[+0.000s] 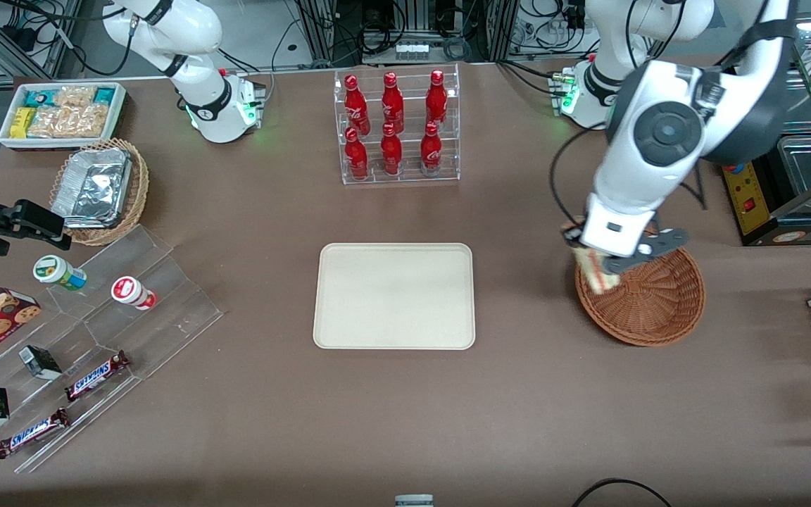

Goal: Place sandwich from basket to tray
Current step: 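Lift the sandwich and carry it with the left gripper over the tray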

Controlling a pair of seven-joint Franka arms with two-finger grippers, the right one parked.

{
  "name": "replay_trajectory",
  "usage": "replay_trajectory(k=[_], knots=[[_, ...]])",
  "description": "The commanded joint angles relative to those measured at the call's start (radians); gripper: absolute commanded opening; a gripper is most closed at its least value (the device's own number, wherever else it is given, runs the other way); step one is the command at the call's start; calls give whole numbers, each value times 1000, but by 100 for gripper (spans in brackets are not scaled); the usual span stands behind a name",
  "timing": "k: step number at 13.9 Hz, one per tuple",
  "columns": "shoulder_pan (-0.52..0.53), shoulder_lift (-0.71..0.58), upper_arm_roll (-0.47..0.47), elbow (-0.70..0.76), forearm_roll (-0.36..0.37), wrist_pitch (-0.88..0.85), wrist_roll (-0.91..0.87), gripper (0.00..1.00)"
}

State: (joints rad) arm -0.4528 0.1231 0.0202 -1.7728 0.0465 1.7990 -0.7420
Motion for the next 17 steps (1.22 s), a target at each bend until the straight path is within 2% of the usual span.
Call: replay_trajectory(k=[1, 3, 6, 12, 17], knots=[[-127, 116, 11, 123, -23, -3, 33, 28], [-216, 203, 11, 193, -49, 31, 33, 28], [-242, 277, 6, 222, -105, 155, 42, 28], [-265, 432, 3, 178, -109, 437, 88, 28], [-285, 503, 3, 161, -109, 549, 84, 28]])
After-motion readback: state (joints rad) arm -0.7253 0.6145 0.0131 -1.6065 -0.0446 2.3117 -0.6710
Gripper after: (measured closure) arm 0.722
